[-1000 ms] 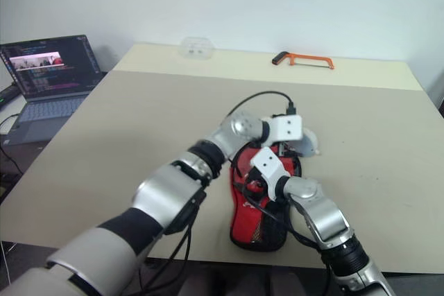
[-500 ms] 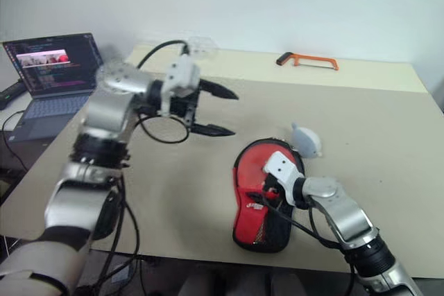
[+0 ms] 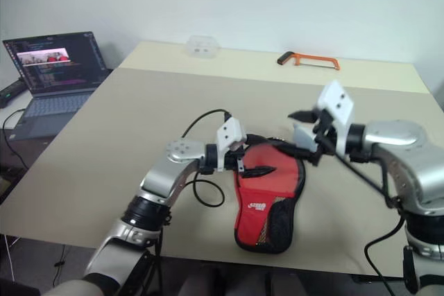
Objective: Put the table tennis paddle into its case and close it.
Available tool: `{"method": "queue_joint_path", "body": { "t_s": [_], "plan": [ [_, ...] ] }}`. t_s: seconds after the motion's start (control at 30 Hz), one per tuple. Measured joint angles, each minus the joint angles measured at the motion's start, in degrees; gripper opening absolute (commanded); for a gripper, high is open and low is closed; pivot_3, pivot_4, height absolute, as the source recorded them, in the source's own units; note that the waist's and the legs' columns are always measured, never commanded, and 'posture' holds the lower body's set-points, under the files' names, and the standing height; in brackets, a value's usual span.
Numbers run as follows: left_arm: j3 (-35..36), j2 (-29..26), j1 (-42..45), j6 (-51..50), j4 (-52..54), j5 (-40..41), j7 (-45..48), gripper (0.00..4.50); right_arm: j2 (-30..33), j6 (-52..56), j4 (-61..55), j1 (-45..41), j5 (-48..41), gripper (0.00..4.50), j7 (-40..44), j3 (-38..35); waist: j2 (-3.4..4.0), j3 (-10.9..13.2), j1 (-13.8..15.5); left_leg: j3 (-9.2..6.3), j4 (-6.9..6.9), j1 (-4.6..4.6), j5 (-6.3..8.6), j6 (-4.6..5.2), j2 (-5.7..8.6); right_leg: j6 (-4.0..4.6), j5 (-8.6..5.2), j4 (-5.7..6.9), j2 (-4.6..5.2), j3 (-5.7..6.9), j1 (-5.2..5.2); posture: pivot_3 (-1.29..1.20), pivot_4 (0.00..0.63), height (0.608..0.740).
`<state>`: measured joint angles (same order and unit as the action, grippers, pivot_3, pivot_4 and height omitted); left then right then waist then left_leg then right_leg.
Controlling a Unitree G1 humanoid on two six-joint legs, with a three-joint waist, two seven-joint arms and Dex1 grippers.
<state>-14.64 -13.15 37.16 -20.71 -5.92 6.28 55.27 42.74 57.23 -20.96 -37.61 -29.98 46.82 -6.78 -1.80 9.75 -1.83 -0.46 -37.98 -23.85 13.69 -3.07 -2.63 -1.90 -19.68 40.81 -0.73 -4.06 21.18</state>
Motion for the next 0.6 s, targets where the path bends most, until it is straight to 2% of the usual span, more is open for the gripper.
{"method": "queue_joint_path", "body": {
  "t_s": [0.17,0.3,0.6],
  "plan": [
    [-3.83,1.26,-2.30,1.75,0.67,-1.97,-2.80,4.47,-0.25,2.56,13.76,-4.60,5.15,4.50,-7.47,2.33,0.02,-0.01,0.05,0.19,0.00,0.00,0.00,0.00,0.00,0.00,0.00,-0.05,0.06,-0.08,0.02,0.00,0.150,0.740],
    [-5.41,2.18,-4.58,1.82,0.55,-2.93,-5.41,4.47,-3.20,5.14,22.70,-5.25,7.26,4.50,-11.23,3.81,0.05,0.03,0.04,0.37,0.02,-0.07,0.00,0.00,-0.01,0.00,0.00,-0.02,0.07,-0.10,0.17,0.00,0.150,0.740],
    [-5.01,4.49,-6.24,8.83,-8.46,-5.03,-12.20,4.47,-6.81,7.24,28.55,-6.24,7.30,4.50,-13.15,3.91,0.14,0.03,0.14,0.42,0.03,-0.04,0.00,0.00,-0.01,0.00,0.00,-0.03,0.08,-0.07,0.15,0.00,0.150,0.740]
  ]
}}
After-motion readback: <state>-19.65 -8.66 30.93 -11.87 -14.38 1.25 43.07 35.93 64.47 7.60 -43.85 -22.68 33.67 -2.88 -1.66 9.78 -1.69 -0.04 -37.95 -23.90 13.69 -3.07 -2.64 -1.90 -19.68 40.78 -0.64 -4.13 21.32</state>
